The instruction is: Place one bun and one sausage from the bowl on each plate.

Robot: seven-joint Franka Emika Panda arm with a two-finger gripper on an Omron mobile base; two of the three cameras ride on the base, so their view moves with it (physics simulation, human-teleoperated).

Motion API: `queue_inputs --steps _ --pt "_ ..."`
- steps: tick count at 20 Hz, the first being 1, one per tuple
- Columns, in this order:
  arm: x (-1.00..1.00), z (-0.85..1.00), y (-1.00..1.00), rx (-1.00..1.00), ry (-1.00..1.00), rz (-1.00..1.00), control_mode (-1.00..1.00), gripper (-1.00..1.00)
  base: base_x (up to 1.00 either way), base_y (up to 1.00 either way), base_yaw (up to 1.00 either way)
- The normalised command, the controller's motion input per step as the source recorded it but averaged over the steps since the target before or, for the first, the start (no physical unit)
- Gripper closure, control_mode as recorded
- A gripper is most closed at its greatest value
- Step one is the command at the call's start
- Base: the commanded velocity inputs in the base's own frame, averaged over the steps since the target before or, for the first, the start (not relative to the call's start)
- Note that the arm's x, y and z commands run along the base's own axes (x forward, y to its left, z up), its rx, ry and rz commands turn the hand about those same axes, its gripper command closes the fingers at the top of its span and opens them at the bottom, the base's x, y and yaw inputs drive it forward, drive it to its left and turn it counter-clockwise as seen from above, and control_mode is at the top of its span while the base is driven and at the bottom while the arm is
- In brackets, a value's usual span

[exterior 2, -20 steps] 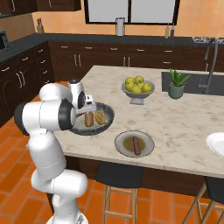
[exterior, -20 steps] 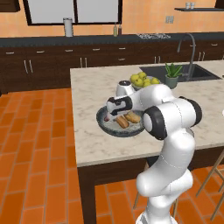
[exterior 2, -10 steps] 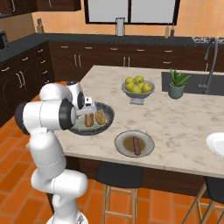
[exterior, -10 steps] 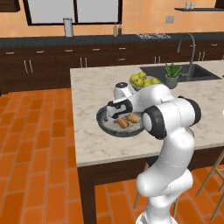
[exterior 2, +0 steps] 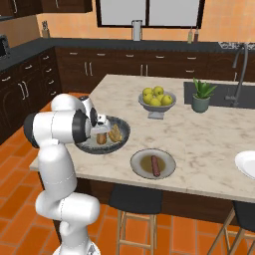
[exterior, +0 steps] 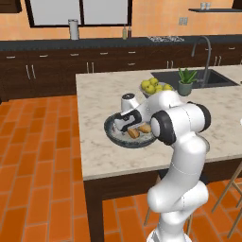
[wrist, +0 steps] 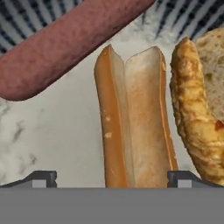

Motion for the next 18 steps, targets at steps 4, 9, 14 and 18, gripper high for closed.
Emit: queue_inputs --steps 4,9,14,18 --pt "0.0 0.0 -0.16 0.0 0.0 -0.08 -1.0 -1.0 0.0 0.0 0.0" --pt "0.0 -0.13 -0.19 0.0 0.0 -0.08 -1.0 -1.0 0.0 0.0 0.0" --pt "0.0 -0.53 0.0 -0.02 0.0 -0.04 -1.0 -1.0 0.0 0.0 0.0" --pt "0.0 -0.37 0.02 0.0 0.0 -0.01 -1.0 -1.0 0.0 0.0 0.0"
